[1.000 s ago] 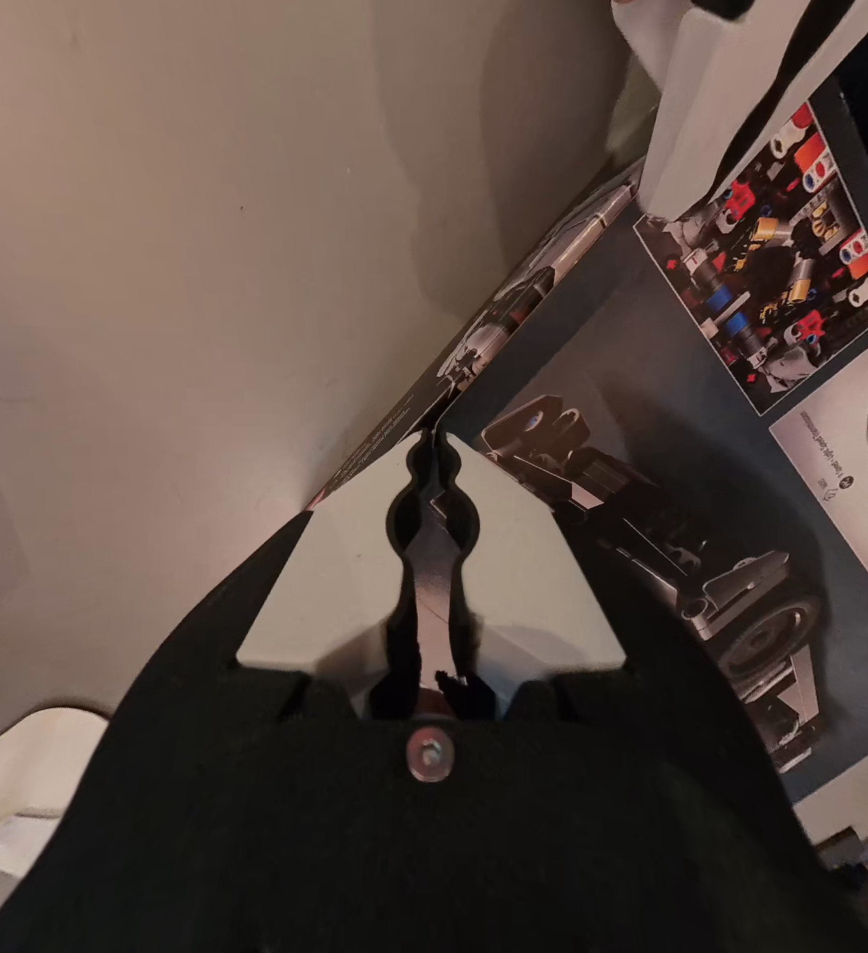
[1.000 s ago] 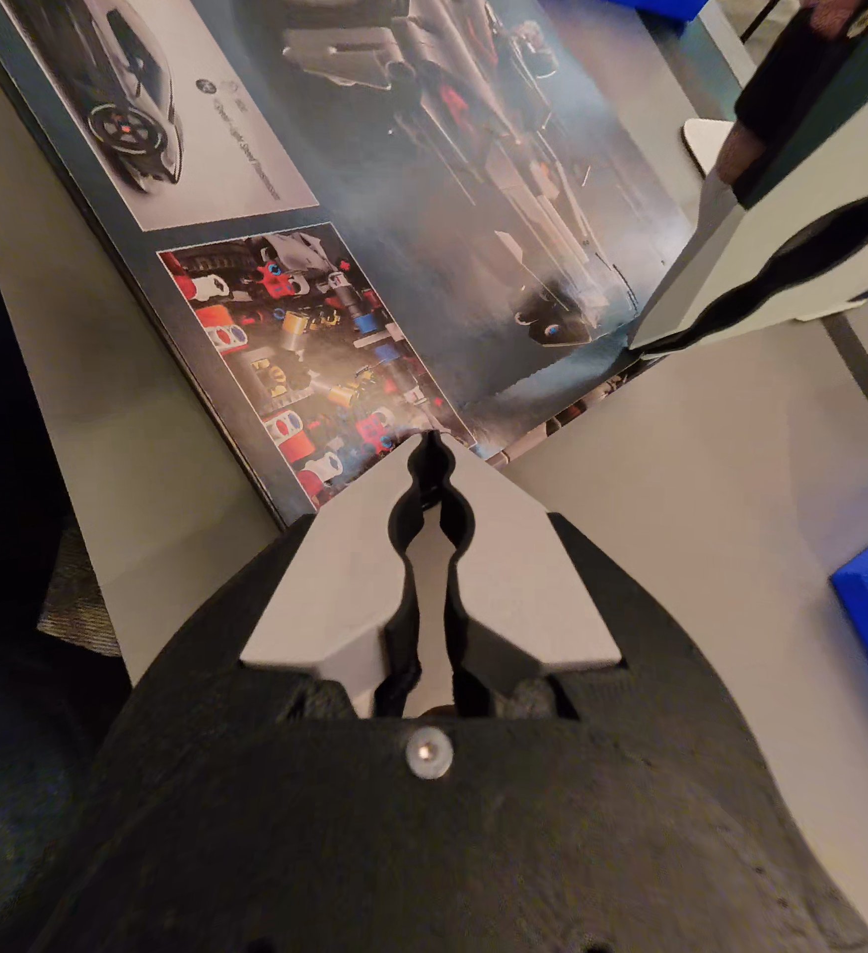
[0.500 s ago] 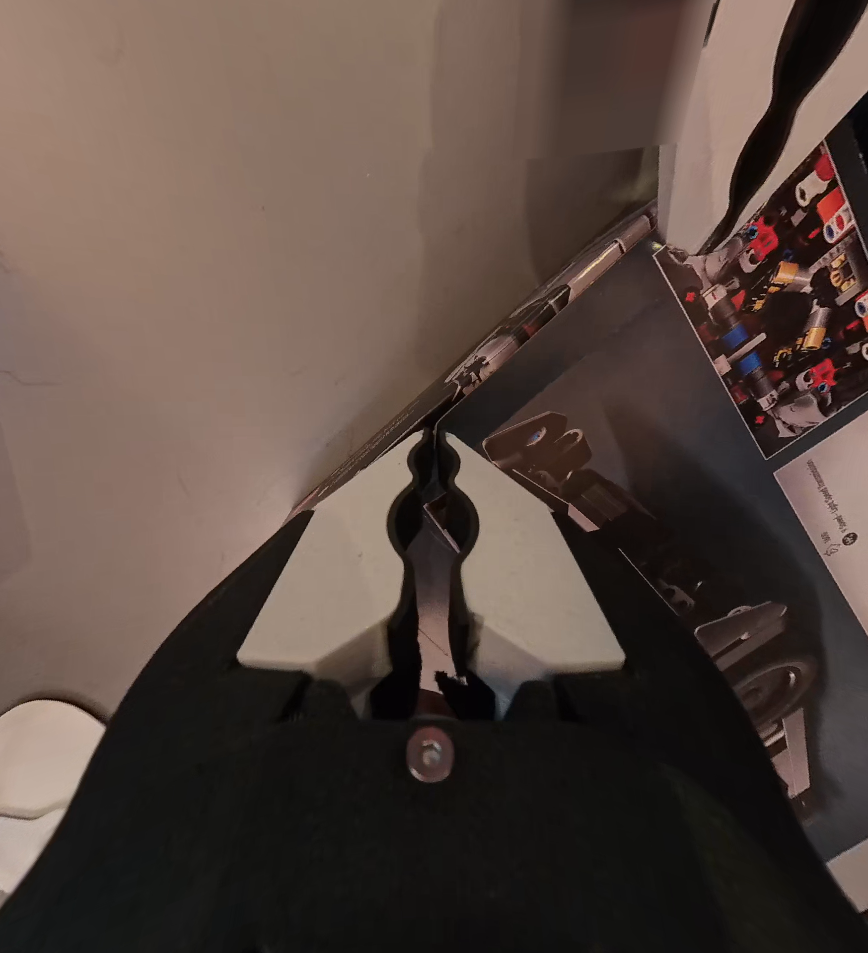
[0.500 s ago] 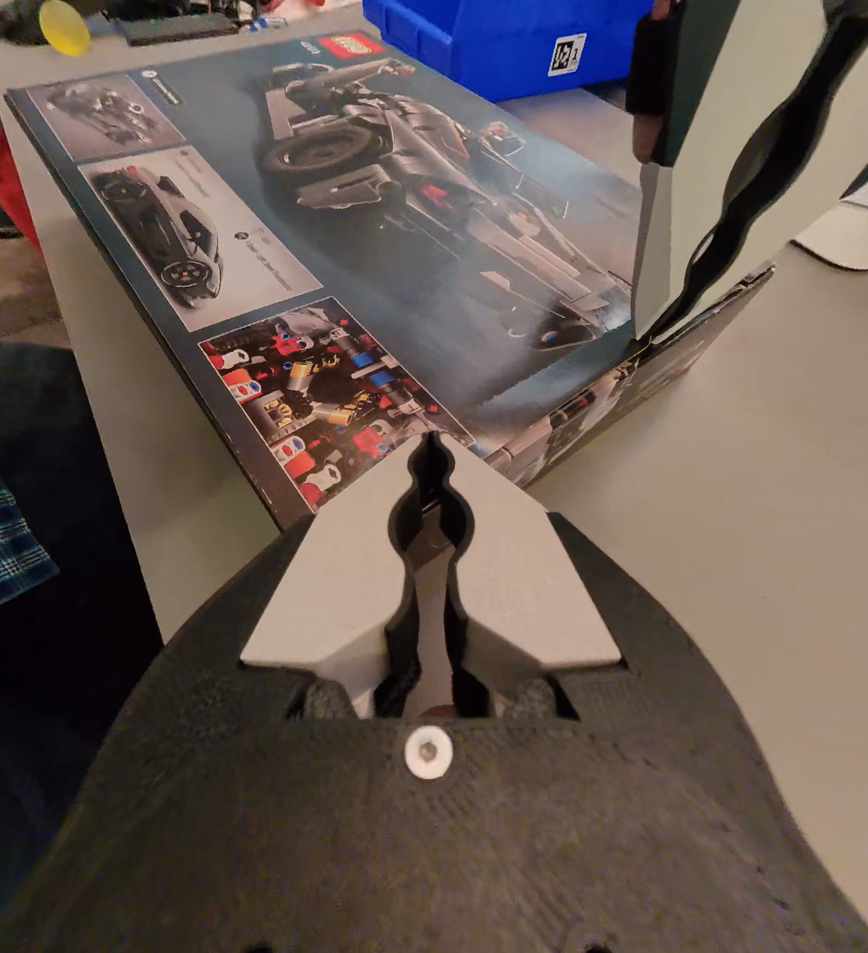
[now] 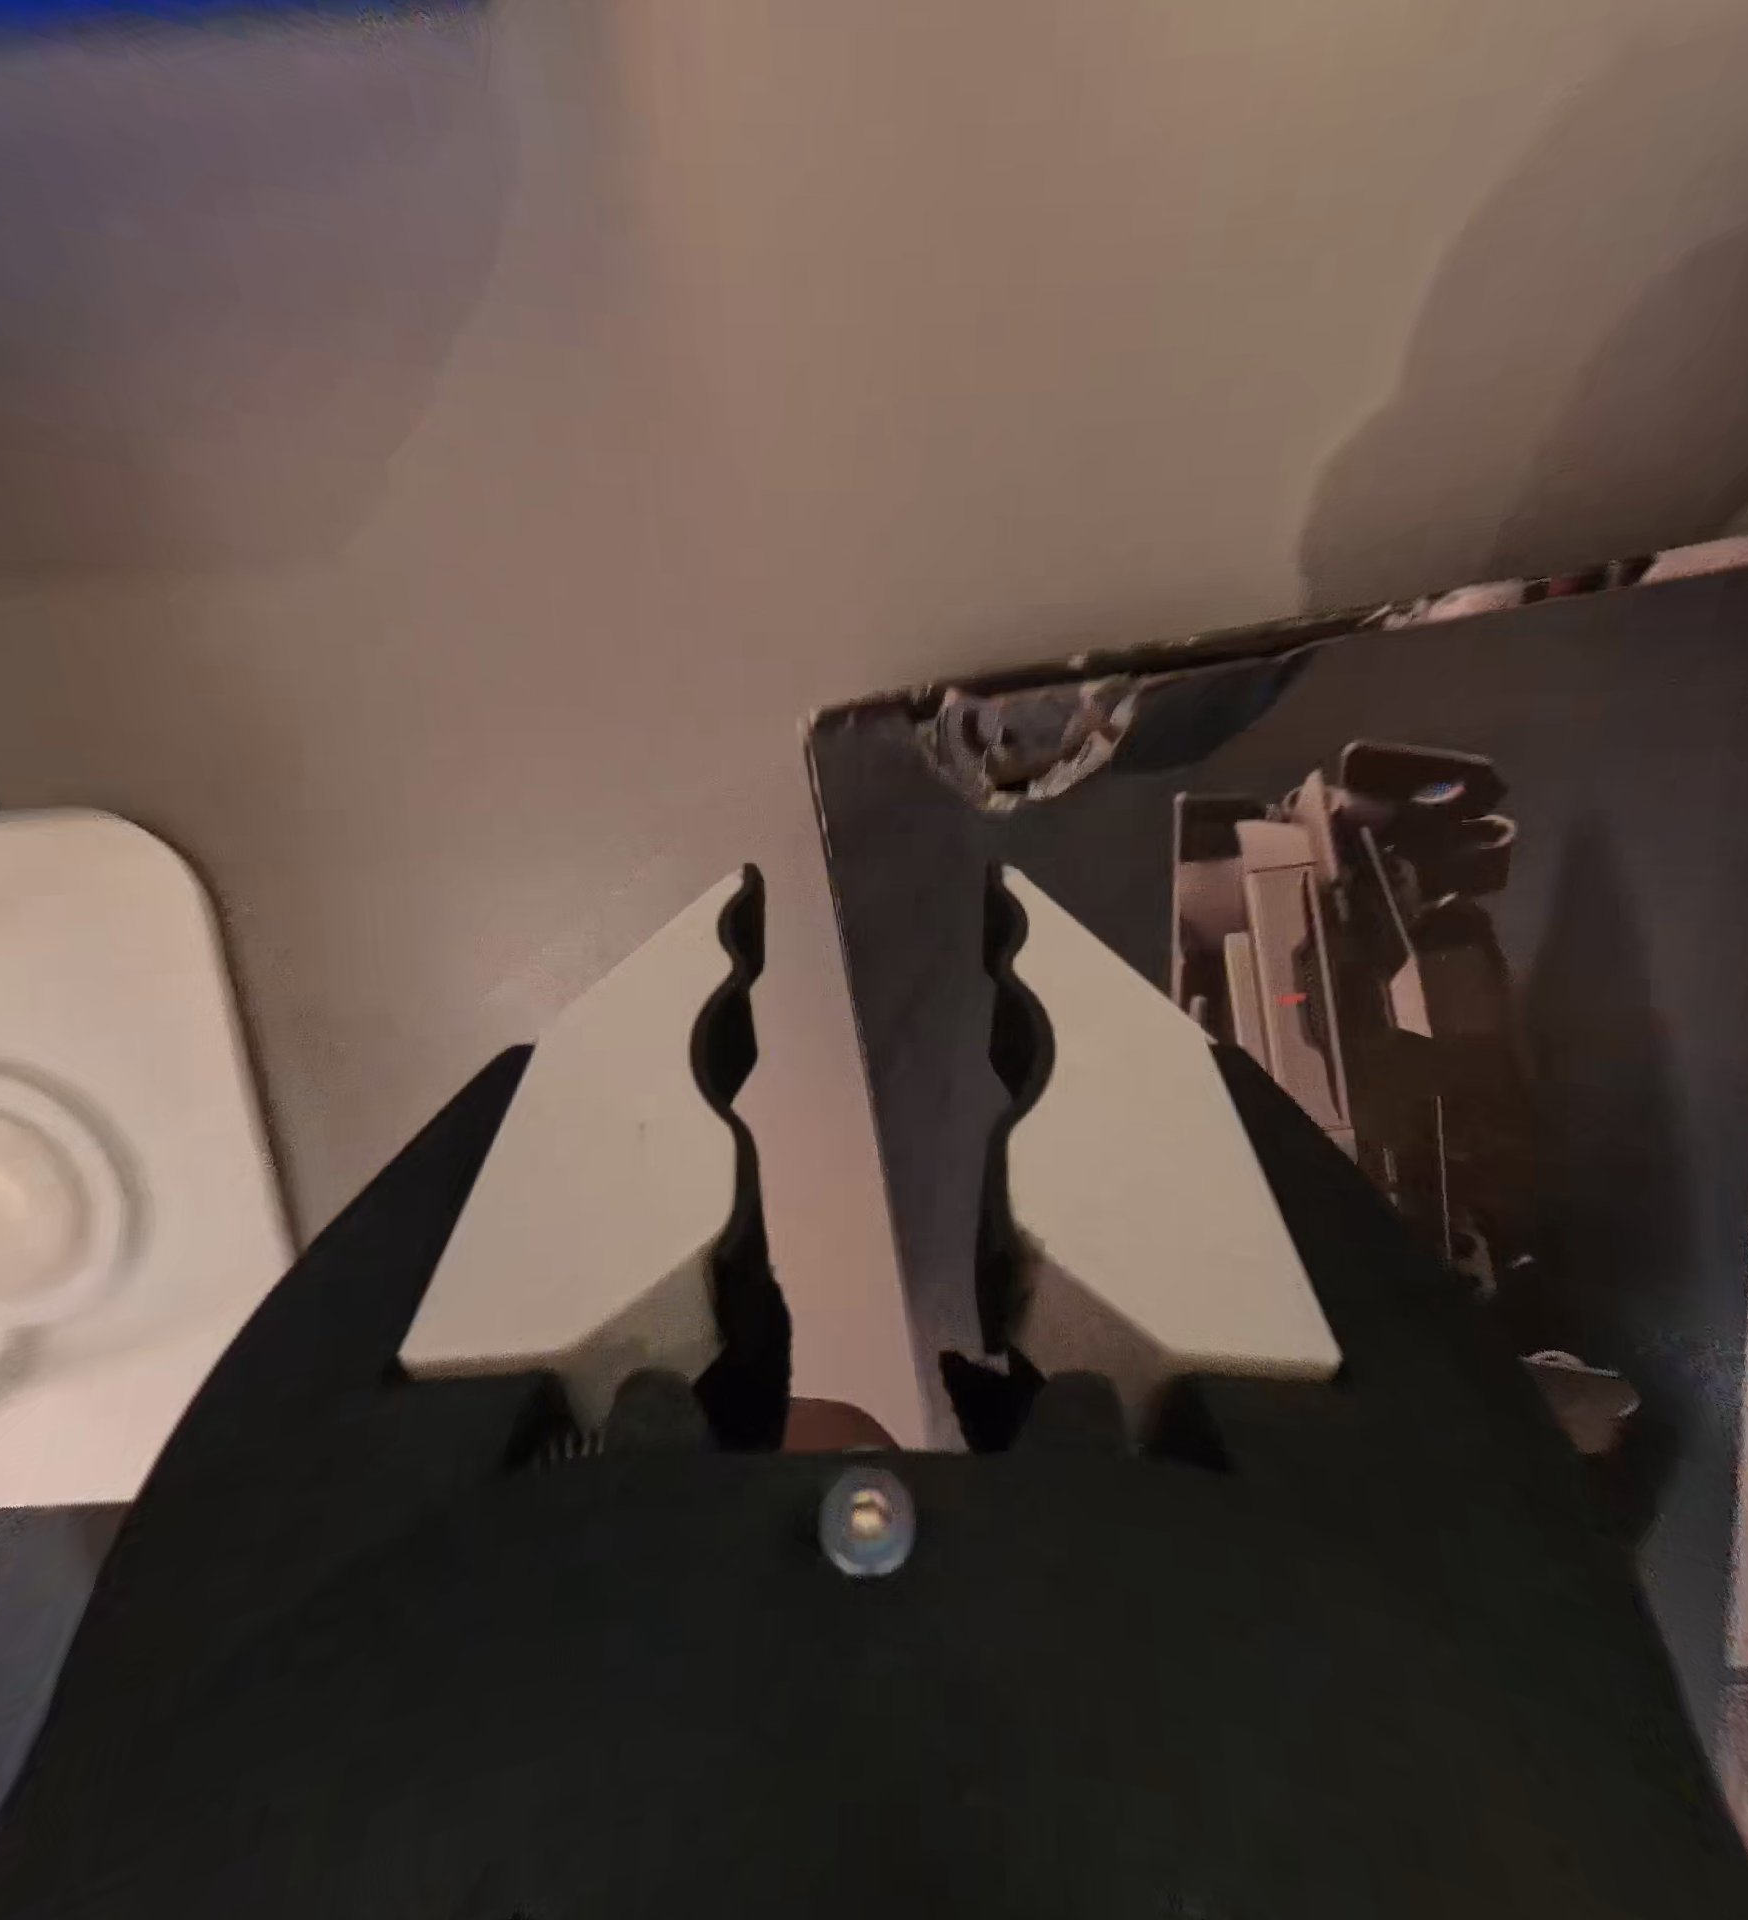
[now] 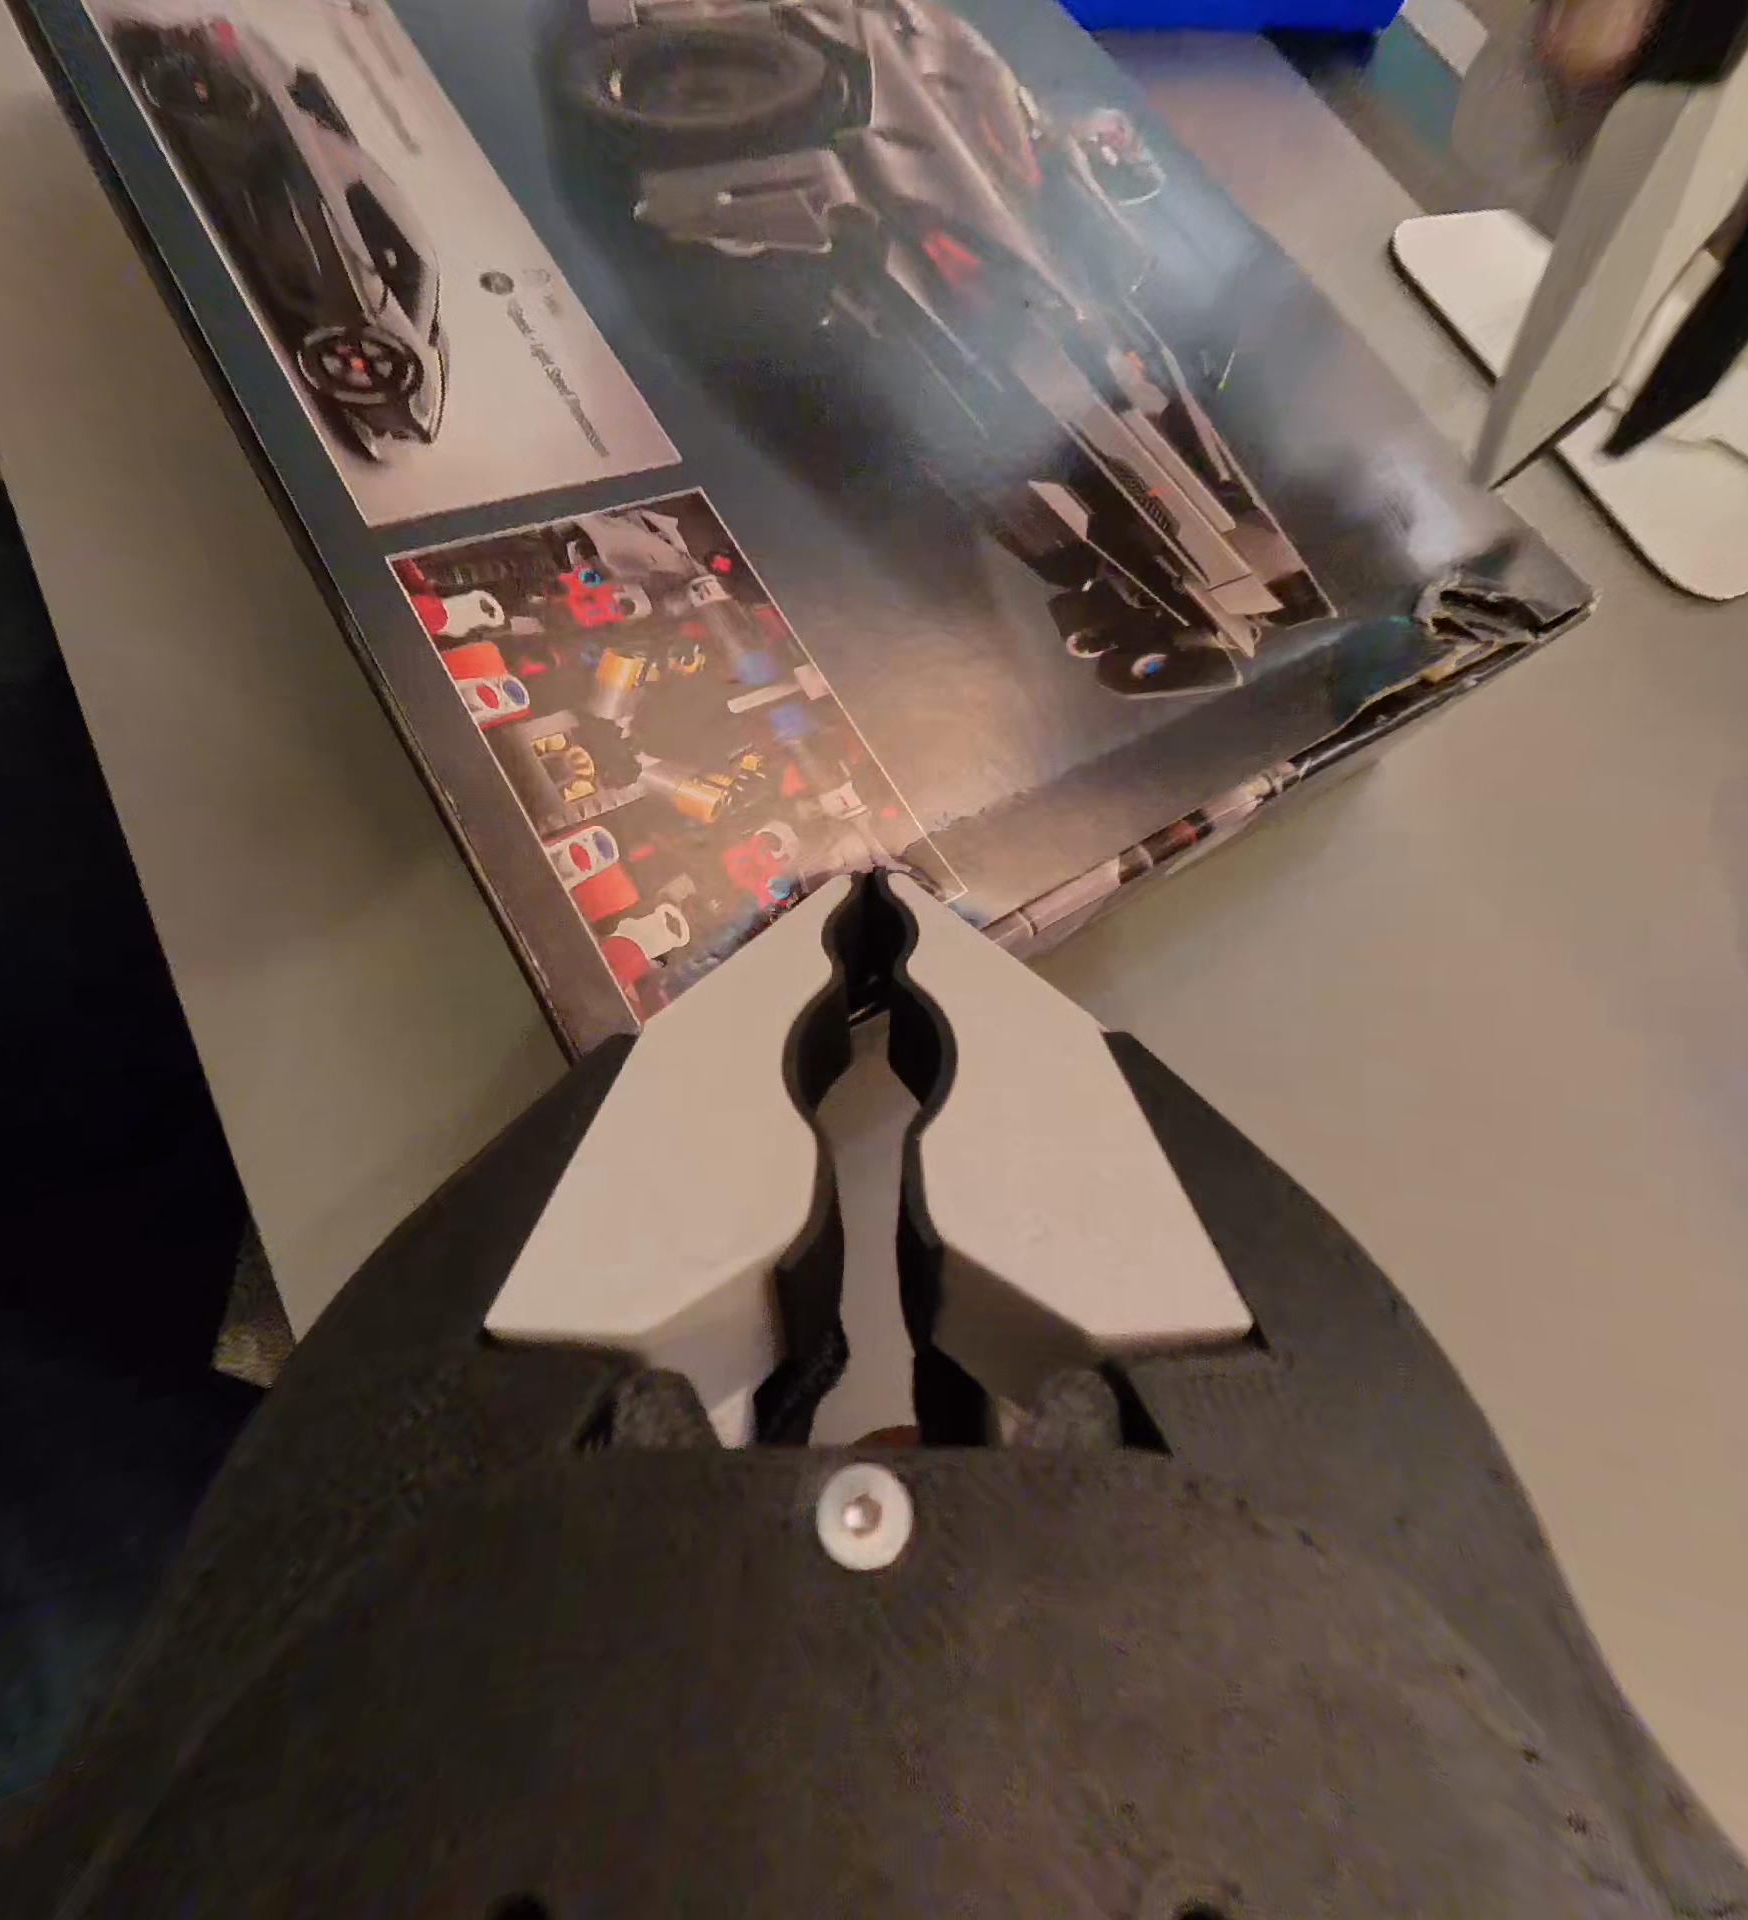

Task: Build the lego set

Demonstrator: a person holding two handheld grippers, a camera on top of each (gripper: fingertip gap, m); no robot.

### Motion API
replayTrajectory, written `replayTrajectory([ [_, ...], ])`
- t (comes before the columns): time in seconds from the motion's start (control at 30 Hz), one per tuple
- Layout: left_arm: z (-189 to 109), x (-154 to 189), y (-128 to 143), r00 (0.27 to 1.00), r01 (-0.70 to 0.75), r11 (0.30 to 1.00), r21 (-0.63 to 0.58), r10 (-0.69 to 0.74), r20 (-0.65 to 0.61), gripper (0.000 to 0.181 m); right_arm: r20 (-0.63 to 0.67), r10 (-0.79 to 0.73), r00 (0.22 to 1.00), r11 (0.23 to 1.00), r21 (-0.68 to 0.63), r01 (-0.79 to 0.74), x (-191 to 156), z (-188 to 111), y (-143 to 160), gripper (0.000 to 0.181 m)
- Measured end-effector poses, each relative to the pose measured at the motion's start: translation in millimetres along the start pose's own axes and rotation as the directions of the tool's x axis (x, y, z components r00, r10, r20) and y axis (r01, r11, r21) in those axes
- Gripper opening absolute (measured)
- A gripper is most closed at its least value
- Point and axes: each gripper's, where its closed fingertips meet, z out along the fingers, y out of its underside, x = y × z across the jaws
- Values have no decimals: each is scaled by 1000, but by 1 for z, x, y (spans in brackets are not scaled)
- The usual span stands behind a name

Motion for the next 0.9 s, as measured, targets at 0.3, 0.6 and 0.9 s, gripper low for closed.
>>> replayTrajectory([
  [0.3, 18, 10, 11, 956, 204, 979, 29, -192, -221, 33, -145, -131, 981, 991, -1, 132, 5, 1, -2, 0],
  [0.6, 22, 10, 13, 938, 284, 949, 140, -244, -247, 32, -358, -234, 904, 960, 65, 274, 14, -3, -11, 0],
  [0.9, 21, 9, 12, 952, 231, 966, 118, -200, -232, 34, -231, -179, 956, 974, 92, 205, 10, -1, -9, 0],
])
